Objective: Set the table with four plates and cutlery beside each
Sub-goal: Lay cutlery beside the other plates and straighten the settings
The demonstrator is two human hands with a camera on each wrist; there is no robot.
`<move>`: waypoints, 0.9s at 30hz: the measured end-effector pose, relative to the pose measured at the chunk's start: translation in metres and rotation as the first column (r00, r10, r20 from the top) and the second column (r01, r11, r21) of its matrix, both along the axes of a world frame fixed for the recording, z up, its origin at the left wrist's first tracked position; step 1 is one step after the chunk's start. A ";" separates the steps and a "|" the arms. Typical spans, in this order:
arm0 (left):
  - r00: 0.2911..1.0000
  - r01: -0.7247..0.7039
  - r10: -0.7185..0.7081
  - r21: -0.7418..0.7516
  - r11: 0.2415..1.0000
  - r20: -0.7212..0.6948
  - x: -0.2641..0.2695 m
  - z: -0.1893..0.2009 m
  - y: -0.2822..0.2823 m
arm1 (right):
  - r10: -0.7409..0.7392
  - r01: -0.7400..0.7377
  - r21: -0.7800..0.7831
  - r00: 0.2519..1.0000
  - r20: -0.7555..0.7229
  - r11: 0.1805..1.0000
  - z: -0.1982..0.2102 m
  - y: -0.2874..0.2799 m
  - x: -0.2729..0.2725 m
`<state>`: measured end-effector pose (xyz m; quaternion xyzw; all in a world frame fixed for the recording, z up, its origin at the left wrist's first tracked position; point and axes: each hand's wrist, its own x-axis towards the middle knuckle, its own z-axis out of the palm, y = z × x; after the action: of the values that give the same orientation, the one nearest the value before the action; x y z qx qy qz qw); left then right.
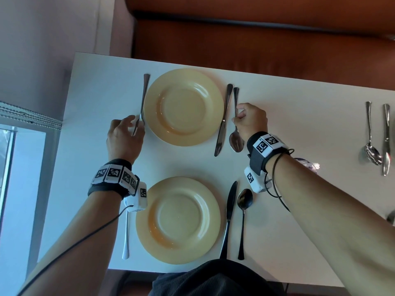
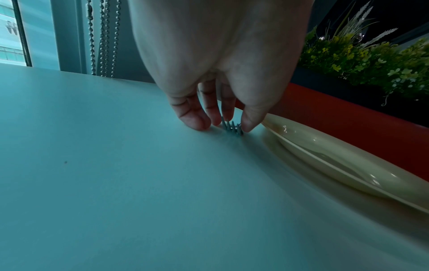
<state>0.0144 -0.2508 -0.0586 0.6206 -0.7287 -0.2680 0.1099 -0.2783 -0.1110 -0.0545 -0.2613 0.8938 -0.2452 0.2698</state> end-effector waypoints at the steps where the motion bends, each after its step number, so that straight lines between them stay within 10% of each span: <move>1: 1.000 0.001 -0.001 0.000 1.000 0.000 0.000 0.000 0.000 | 0.002 -0.002 0.000 1.000 -0.002 1.000 0.000 0.000 0.000; 27: 1.000 0.000 0.000 0.000 1.000 -0.004 0.000 0.000 0.001 | -0.054 0.056 -0.026 0.997 0.061 0.998 -0.012 -0.004 -0.002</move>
<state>0.0147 -0.2498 -0.0591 0.6199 -0.7285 -0.2692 0.1115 -0.2799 -0.1146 -0.0668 -0.2329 0.8886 -0.2727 0.2859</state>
